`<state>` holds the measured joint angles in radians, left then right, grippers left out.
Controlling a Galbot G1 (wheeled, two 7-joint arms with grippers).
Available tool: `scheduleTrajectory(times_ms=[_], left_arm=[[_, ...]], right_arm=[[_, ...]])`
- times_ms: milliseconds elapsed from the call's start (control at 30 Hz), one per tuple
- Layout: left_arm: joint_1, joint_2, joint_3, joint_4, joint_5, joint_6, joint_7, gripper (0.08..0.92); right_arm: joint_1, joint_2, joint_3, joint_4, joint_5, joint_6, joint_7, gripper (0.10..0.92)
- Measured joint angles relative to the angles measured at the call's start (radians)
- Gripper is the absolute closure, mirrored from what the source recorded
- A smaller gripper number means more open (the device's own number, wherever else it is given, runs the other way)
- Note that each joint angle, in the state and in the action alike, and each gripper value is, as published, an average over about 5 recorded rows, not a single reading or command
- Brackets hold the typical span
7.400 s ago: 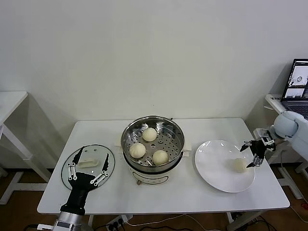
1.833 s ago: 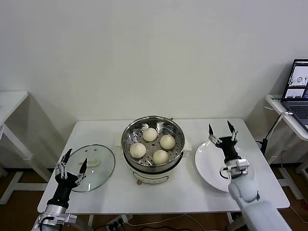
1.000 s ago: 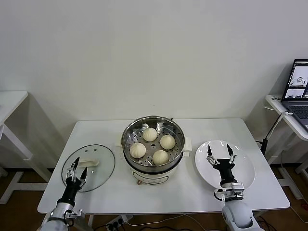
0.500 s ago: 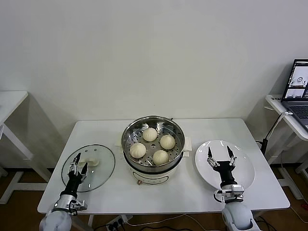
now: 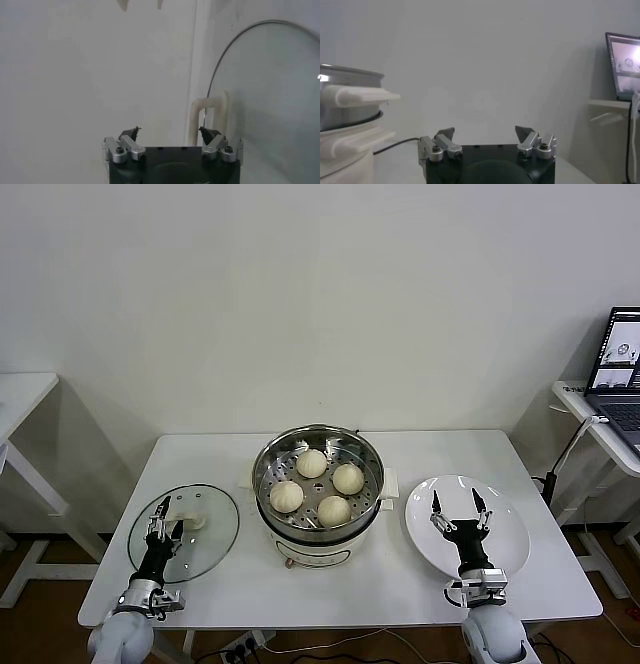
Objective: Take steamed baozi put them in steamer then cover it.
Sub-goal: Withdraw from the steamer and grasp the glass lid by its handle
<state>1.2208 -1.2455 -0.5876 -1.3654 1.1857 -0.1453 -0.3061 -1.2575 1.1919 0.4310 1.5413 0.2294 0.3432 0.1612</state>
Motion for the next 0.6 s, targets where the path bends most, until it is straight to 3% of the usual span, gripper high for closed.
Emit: scheduleTrajectory(times_ms=[467,600], left_arm=[[-0.043,-0.005,0.02,0.037,0.004,0.012,0.007,0.181],[-0.051,-0.005,0.023,0.049,0.004,0.013,0.012,0.253]], right_arm=[[-0.002,0.001,-0.002,-0.001,-0.007,0.002,-0.001,0.203],[-0.001,0.0,-0.003,0.0,-0.008,0.002,-0.001,0.203]])
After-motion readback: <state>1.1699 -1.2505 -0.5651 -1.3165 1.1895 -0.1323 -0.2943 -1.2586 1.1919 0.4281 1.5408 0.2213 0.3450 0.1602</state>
